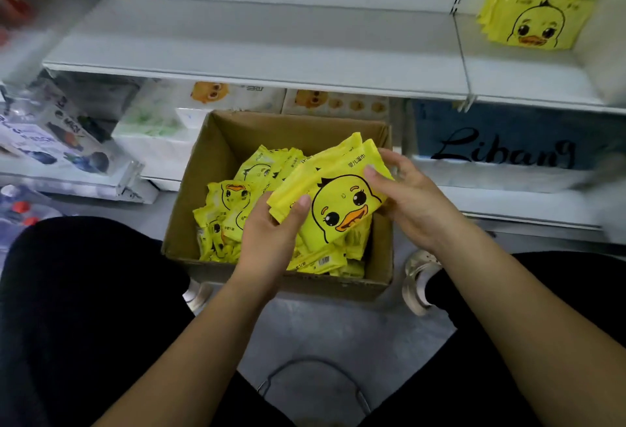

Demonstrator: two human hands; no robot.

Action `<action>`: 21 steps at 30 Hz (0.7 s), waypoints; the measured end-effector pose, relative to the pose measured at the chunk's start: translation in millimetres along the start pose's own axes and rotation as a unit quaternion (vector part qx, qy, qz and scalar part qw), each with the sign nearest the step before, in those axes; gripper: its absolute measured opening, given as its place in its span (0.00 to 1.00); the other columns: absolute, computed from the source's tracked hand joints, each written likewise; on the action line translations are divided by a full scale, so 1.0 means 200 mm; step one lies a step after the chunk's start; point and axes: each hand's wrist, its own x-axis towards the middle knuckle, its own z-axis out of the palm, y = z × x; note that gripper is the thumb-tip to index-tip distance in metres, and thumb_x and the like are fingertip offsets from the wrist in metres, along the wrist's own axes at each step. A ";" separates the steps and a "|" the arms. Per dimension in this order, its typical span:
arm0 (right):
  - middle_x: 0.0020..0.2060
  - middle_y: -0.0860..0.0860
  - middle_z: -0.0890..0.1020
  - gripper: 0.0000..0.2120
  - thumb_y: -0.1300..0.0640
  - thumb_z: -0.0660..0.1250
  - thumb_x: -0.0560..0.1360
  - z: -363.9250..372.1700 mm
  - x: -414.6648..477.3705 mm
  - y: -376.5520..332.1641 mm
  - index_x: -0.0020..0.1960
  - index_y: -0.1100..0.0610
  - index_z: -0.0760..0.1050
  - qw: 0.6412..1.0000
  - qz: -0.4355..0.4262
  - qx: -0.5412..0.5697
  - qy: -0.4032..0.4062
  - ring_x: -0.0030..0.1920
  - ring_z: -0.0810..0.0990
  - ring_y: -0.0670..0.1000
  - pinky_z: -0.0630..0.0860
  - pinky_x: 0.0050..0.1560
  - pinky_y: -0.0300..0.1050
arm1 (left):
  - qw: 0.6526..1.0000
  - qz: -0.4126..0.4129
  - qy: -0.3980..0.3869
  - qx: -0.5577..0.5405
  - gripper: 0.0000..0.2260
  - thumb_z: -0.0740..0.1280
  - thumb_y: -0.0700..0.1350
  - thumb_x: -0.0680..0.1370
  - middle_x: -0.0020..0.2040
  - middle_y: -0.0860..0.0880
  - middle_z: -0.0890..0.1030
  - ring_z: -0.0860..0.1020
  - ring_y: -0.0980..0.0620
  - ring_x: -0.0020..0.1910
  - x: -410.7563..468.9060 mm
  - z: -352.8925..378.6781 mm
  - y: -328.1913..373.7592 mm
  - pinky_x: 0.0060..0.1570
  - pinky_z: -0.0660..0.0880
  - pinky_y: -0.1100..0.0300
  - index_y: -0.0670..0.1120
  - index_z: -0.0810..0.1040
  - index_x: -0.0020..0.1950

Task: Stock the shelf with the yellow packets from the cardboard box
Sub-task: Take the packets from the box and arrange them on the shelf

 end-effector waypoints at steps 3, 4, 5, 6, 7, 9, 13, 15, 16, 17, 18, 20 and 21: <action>0.55 0.51 0.86 0.23 0.44 0.74 0.71 0.00 -0.01 0.02 0.63 0.51 0.77 0.997 -0.015 -0.077 -0.012 0.56 0.84 0.54 0.78 0.60 0.56 | 0.998 0.038 0.020 0.039 0.24 0.71 0.65 0.75 0.61 0.54 0.85 0.82 0.51 0.62 -0.01 0.00 0.03 0.66 0.76 0.41 0.54 0.78 0.66; 0.54 0.51 0.86 0.20 0.40 0.72 0.73 0.01 -0.01 0.02 0.59 0.51 0.80 0.995 -0.018 -0.098 -0.013 0.57 0.84 0.55 0.76 0.64 0.58 | 0.997 0.050 0.034 0.052 0.22 0.70 0.64 0.77 0.60 0.55 0.85 0.82 0.52 0.62 -0.02 0.01 0.04 0.66 0.76 0.42 0.54 0.78 0.66; 0.53 0.51 0.86 0.21 0.36 0.71 0.72 0.02 -0.01 0.02 0.56 0.51 0.81 0.993 -0.024 -0.116 -0.009 0.58 0.83 0.56 0.74 0.67 0.60 | 0.995 0.062 0.051 0.067 0.21 0.69 0.63 0.78 0.60 0.55 0.84 0.81 0.54 0.62 -0.03 0.01 0.04 0.66 0.76 0.44 0.53 0.76 0.66; 0.53 0.52 0.86 0.24 0.32 0.69 0.71 0.02 -0.01 0.02 0.53 0.52 0.82 0.991 -0.029 -0.129 -0.004 0.59 0.82 0.57 0.72 0.68 0.62 | 0.991 0.078 0.070 0.084 0.21 0.68 0.61 0.79 0.63 0.55 0.82 0.80 0.55 0.63 -0.04 0.02 0.05 0.66 0.76 0.48 0.53 0.74 0.68; 0.52 0.53 0.85 0.27 0.31 0.68 0.70 0.03 -0.01 0.01 0.53 0.53 0.82 0.990 -0.032 -0.136 0.004 0.59 0.82 0.58 0.71 0.68 0.63 | 0.986 0.096 0.088 0.101 0.22 0.68 0.57 0.80 0.65 0.55 0.79 0.77 0.58 0.64 -0.06 0.02 0.06 0.66 0.74 0.56 0.53 0.70 0.71; 0.51 0.56 0.85 0.25 0.34 0.68 0.73 0.03 -0.01 0.01 0.51 0.56 0.81 0.990 -0.046 -0.132 0.017 0.55 0.83 0.56 0.73 0.68 0.59 | 0.977 0.136 0.099 0.128 0.25 0.67 0.50 0.82 0.67 0.55 0.73 0.74 0.66 0.63 -0.08 0.03 0.08 0.61 0.68 0.74 0.51 0.62 0.76; 0.48 0.60 0.85 0.15 0.44 0.69 0.78 0.03 -0.04 0.03 0.47 0.56 0.83 0.990 -0.087 -0.099 0.043 0.48 0.83 0.58 0.77 0.60 0.59 | 0.970 0.169 0.067 0.164 0.18 0.66 0.50 0.83 0.58 0.54 0.77 0.78 0.61 0.48 -0.08 0.00 0.07 0.51 0.73 0.69 0.61 0.64 0.70; 0.49 0.57 0.86 0.11 0.44 0.71 0.77 0.04 -0.05 0.02 0.46 0.51 0.85 0.992 -0.095 -0.075 0.048 0.55 0.83 0.60 0.77 0.64 0.61 | 0.967 0.155 0.052 0.194 0.09 0.65 0.54 0.83 0.48 0.55 0.78 0.77 0.59 0.42 -0.07 0.00 0.07 0.43 0.74 0.66 0.63 0.71 0.63; 0.49 0.55 0.87 0.08 0.47 0.71 0.77 0.04 -0.06 0.01 0.46 0.50 0.86 0.993 -0.094 -0.052 0.050 0.56 0.84 0.59 0.77 0.64 0.60 | 0.967 0.148 0.051 0.203 0.07 0.65 0.55 0.82 0.48 0.58 0.79 0.77 0.61 0.44 -0.07 0.00 0.07 0.43 0.74 0.67 0.62 0.74 0.60; 0.49 0.54 0.87 0.07 0.50 0.71 0.77 0.04 -0.06 0.00 0.45 0.50 0.86 0.994 -0.090 -0.023 0.052 0.55 0.85 0.57 0.78 0.63 0.59 | 0.969 0.136 0.053 0.201 0.07 0.65 0.57 0.81 0.50 0.59 0.80 0.78 0.65 0.47 -0.07 0.00 0.06 0.45 0.74 0.68 0.60 0.75 0.59; 0.48 0.53 0.87 0.06 0.53 0.71 0.78 0.04 -0.06 -0.01 0.45 0.51 0.86 0.995 -0.087 0.006 0.053 0.53 0.85 0.55 0.79 0.61 0.56 | 0.974 0.115 0.055 0.185 0.09 0.65 0.60 0.80 0.51 0.59 0.80 0.78 0.66 0.50 -0.07 0.00 0.06 0.47 0.74 0.67 0.59 0.76 0.57; 0.45 0.53 0.88 0.09 0.56 0.69 0.79 0.05 -0.08 -0.02 0.43 0.52 0.86 0.994 -0.088 0.048 0.046 0.47 0.87 0.52 0.82 0.53 0.51 | 0.988 0.064 0.056 0.132 0.16 0.66 0.69 0.76 0.53 0.54 0.82 0.81 0.54 0.53 -0.06 -0.02 0.05 0.48 0.76 0.57 0.61 0.77 0.55; 0.43 0.52 0.88 0.11 0.56 0.68 0.79 0.05 -0.08 -0.02 0.41 0.52 0.86 0.993 -0.092 0.061 0.045 0.44 0.86 0.51 0.82 0.49 0.48 | 0.992 0.040 0.053 0.105 0.18 0.66 0.72 0.74 0.53 0.50 0.83 0.81 0.48 0.51 -0.06 -0.02 0.05 0.47 0.76 0.51 0.61 0.78 0.54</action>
